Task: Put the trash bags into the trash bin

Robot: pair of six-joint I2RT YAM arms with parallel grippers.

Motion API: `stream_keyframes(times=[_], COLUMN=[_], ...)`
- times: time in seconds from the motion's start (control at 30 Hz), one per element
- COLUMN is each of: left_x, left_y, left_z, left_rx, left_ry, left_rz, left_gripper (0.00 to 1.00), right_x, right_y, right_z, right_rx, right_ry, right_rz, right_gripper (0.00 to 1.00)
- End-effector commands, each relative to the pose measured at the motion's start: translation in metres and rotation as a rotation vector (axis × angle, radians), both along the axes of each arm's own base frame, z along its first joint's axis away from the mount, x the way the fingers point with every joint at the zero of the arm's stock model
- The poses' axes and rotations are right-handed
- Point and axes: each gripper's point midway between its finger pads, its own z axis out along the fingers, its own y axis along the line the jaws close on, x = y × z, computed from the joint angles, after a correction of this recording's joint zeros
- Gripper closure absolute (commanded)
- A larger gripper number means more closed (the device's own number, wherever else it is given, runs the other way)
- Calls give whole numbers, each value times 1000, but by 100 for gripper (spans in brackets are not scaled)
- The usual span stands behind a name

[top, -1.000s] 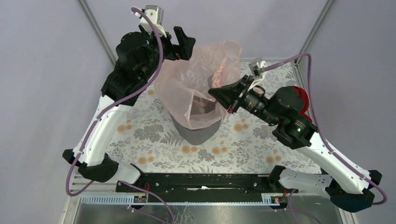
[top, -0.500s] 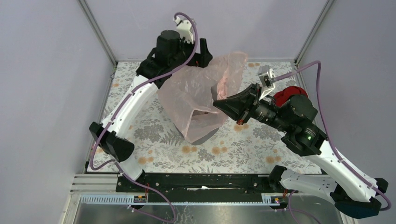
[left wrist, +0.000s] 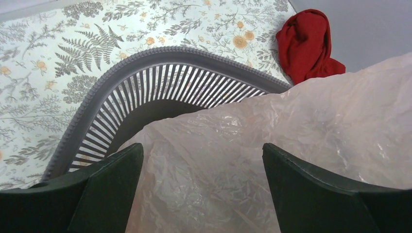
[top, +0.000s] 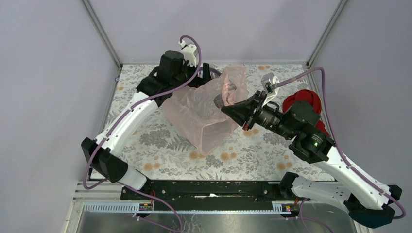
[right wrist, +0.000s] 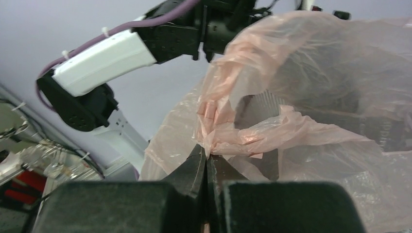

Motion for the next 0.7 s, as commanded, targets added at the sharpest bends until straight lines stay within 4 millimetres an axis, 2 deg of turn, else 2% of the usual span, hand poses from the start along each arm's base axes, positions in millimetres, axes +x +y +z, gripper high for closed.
stream_keyframes(times=[0.0,0.13,0.2,0.23,0.3,0.4,0.53,0.6,0.67], left_x=[-6,-16,-21,-25,-39,-63,-83,-89,-89], left_y=[2,38,65,86,114,139,155,159,150], left_z=[67,120,137,145,151,148,118,108,103], left_rx=[-65,-56,-40,-36,-43,-42,35,48,30], left_ry=[-110,-226,-272,-301,-346,-371,-300,-284,-269], left_rz=[-21,89,198,290,385,435,443,441,404], left_gripper=[2,1,1,1,1,1,1,4,13], right_x=[18,19,19,19,20,20,21,21,21], right_y=[-14,-22,-22,-21,-19,-16,-12,-11,-11], right_z=[-2,-4,-4,-5,-7,-10,-10,-9,-8], right_rx=[-16,-16,-15,-15,-16,-12,-5,-5,-8], right_ry=[-9,-1,1,3,9,14,15,12,10], right_rz=[-135,-168,-163,-162,-160,-151,-139,-136,-136], right_gripper=[100,100,100,100,100,100,100,100,100])
